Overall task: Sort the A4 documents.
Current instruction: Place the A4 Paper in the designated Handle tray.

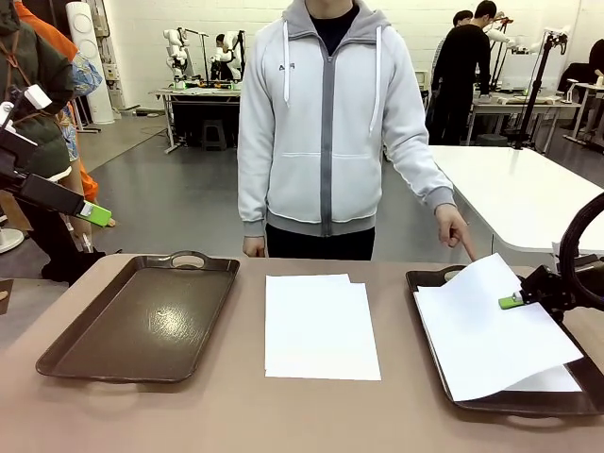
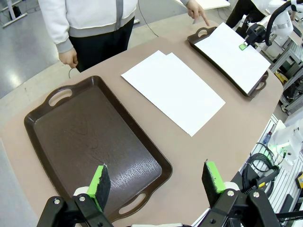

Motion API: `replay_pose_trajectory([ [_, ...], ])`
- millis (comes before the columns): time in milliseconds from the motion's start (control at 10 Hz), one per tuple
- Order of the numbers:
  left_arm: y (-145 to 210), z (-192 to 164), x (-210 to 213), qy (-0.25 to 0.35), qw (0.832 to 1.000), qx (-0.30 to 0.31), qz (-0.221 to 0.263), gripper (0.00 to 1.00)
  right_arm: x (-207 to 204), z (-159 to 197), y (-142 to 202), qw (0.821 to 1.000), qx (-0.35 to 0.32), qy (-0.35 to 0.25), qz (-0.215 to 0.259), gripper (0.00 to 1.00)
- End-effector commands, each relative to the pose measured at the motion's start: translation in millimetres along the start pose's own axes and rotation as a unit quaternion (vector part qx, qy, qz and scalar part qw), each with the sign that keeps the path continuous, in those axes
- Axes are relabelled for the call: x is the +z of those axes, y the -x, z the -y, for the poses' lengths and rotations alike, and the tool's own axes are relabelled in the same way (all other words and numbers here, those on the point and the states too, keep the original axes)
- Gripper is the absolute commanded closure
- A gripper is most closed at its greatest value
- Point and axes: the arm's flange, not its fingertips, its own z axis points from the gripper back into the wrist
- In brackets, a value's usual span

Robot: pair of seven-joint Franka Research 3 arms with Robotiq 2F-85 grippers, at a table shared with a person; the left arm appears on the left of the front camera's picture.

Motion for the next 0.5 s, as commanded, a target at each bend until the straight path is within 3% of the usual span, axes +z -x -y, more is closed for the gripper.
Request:
replay_pose_trajectory([
  [0,0.5,-1.0,0.0,0.006,1.000,-0.003,0.002,0.00,3.4,-10.4,-1.6,0.999,-0.006,0.041,0.000,0.99],
  [400,0.5,-1.0,0.0,0.006,1.000,-0.003,0.002,0.00,-2.9,-12.1,-3.3,0.996,0.003,0.091,-0.001,0.99],
])
